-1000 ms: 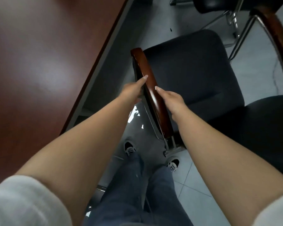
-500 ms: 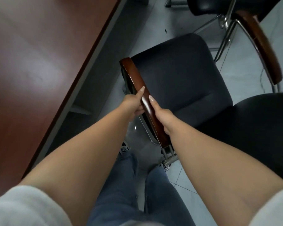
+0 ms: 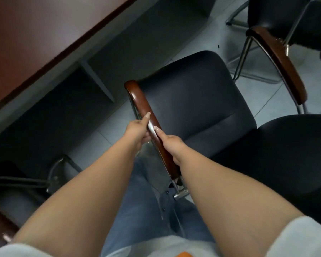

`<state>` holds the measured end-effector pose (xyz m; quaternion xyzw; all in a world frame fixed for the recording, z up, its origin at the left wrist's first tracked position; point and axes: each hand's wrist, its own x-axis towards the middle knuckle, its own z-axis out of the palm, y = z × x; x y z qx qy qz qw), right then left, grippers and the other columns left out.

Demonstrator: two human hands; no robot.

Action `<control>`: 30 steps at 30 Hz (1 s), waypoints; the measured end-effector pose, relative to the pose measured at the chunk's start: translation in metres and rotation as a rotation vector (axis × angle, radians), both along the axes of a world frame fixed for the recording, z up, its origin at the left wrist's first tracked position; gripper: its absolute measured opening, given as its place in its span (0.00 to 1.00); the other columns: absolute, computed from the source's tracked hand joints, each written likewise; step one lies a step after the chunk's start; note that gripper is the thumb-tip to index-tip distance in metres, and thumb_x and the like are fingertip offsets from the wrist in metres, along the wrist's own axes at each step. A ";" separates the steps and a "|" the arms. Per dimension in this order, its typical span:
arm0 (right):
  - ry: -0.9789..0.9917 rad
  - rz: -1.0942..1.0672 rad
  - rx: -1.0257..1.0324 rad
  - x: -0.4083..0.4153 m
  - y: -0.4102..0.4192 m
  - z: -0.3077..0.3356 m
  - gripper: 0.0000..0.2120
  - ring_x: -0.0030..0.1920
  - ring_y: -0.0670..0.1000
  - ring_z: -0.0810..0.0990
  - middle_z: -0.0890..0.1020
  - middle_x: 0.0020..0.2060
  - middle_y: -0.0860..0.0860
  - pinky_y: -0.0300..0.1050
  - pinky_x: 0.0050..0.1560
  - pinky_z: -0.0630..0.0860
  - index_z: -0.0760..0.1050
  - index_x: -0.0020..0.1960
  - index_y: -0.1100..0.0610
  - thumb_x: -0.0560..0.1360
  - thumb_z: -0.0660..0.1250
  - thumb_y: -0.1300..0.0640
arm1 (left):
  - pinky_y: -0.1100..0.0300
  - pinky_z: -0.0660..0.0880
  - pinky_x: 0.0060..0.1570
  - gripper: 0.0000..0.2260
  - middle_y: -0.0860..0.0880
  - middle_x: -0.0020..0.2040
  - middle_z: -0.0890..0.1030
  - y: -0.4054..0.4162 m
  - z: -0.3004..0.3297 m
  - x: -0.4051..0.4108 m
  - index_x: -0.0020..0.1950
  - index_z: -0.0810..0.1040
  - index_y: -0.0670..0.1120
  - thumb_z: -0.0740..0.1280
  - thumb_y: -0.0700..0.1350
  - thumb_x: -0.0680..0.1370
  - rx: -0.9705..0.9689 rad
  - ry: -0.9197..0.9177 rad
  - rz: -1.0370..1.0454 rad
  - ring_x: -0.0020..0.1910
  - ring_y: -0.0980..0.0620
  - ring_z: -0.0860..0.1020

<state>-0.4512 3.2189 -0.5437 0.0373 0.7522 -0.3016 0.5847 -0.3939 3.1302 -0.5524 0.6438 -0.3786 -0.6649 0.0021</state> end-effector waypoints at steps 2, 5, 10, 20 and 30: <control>0.002 0.055 -0.004 0.012 0.018 0.001 0.28 0.46 0.56 0.79 0.80 0.46 0.57 0.45 0.52 0.74 0.77 0.57 0.64 0.75 0.62 0.40 | 0.55 0.79 0.48 0.15 0.49 0.28 0.69 0.023 0.001 0.018 0.41 0.71 0.44 0.62 0.55 0.78 -0.003 -0.003 0.057 0.28 0.54 0.70; -0.009 0.126 -0.004 0.027 0.044 0.000 0.26 0.38 0.53 0.76 0.78 0.38 0.55 0.42 0.47 0.72 0.77 0.56 0.63 0.76 0.62 0.41 | 0.59 0.78 0.43 0.14 0.52 0.21 0.69 0.053 0.003 0.038 0.42 0.71 0.44 0.62 0.54 0.78 0.012 0.013 0.136 0.19 0.58 0.70; 0.059 0.163 -0.006 0.038 0.051 -0.006 0.31 0.52 0.58 0.79 0.81 0.53 0.59 0.46 0.56 0.74 0.75 0.60 0.64 0.74 0.63 0.37 | 0.65 0.77 0.34 0.12 0.49 0.28 0.72 0.075 0.004 0.059 0.41 0.72 0.44 0.60 0.50 0.80 -0.018 0.080 0.272 0.25 0.57 0.72; 0.101 0.197 0.000 0.049 0.051 -0.003 0.33 0.44 0.57 0.77 0.78 0.52 0.59 0.45 0.40 0.72 0.70 0.65 0.64 0.74 0.60 0.36 | 0.55 0.72 0.63 0.23 0.42 0.63 0.76 0.087 0.013 0.077 0.68 0.70 0.40 0.61 0.55 0.79 0.008 0.167 0.229 0.61 0.47 0.76; 0.086 0.315 -0.055 0.087 0.117 -0.022 0.27 0.51 0.57 0.78 0.80 0.50 0.57 0.45 0.54 0.73 0.77 0.58 0.59 0.74 0.62 0.37 | 0.60 0.77 0.51 0.13 0.47 0.47 0.81 0.148 -0.007 0.107 0.51 0.75 0.44 0.62 0.53 0.78 0.028 0.166 0.467 0.45 0.51 0.80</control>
